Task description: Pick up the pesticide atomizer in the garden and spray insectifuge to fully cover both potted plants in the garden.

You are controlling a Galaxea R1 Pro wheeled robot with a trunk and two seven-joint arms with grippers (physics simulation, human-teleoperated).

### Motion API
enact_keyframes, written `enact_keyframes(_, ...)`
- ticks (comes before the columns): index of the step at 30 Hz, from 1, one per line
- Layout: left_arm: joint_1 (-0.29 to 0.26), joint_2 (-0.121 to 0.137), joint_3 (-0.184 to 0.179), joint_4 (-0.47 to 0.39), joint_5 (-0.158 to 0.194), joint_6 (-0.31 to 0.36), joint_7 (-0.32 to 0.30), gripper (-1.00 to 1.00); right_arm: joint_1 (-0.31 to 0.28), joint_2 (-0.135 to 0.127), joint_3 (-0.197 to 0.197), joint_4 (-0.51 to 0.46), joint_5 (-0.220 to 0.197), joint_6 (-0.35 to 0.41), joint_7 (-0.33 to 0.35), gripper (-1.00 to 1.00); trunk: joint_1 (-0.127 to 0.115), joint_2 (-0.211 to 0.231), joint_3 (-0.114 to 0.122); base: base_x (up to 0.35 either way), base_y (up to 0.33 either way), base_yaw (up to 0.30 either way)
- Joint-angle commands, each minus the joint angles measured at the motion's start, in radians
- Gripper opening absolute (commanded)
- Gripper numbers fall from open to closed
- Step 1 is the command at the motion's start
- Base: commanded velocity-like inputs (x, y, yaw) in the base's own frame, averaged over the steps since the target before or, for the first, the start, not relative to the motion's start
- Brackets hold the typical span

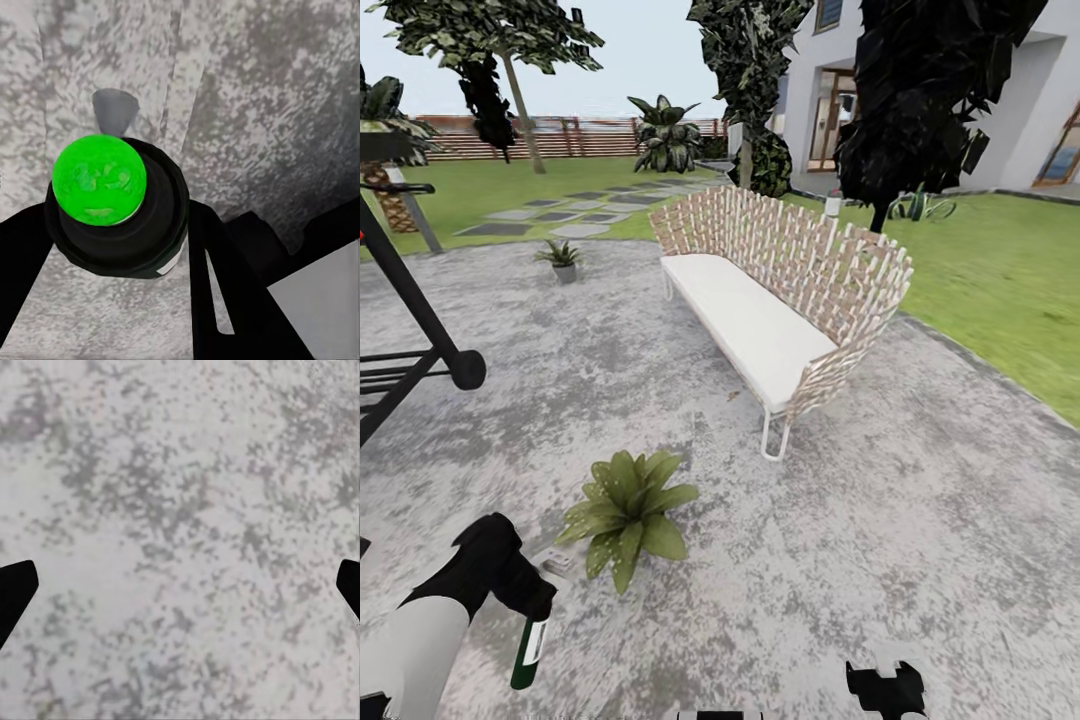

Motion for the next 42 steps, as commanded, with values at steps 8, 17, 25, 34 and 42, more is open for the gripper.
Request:
enact_keyframes(8, -0.090, 0.001, -0.041, -0.001, -0.074, 0.010, -0.239, -1.00, 0.000, 0.000, 0.009, 0.000, -0.008, -0.001, -0.002, 1.00, 0.000, 0.000, -0.001, 0.003, -0.005, 0.277)
enact_keyframes(17, -0.225, -0.013, -0.063, -0.003, -0.320, 0.014, -0.349, -1.00, 0.000, -0.009, 0.007, 0.000, -0.007, -0.002, -0.002, 1.00, 0.000, 0.000, -0.001, 0.075, 0.000, 0.174)
enact_keyframes(25, -0.227, -0.016, -0.063, -0.003, -0.320, 0.014, -0.349, -1.00, 0.000, -0.009, 0.007, 0.000, -0.008, -0.002, -0.002, 1.00, 0.000, 0.000, -0.001, 0.310, -0.068, 0.001)
enact_keyframes(34, -0.227, -0.024, -0.074, -0.001, -0.320, 0.013, -0.349, -1.00, 0.000, -0.009, 0.007, 0.000, -0.008, -0.002, -0.002, 1.00, 0.000, 0.000, -0.001, 0.055, -0.254, 0.030)
enact_keyframes(42, -0.228, -0.025, -0.146, -0.001, -0.319, 0.014, -0.349, -1.00, 0.000, -0.009, 0.007, 0.000, -0.010, -0.002, -0.002, 1.00, 0.000, 0.000, -0.001, 0.141, -0.218, 0.260)
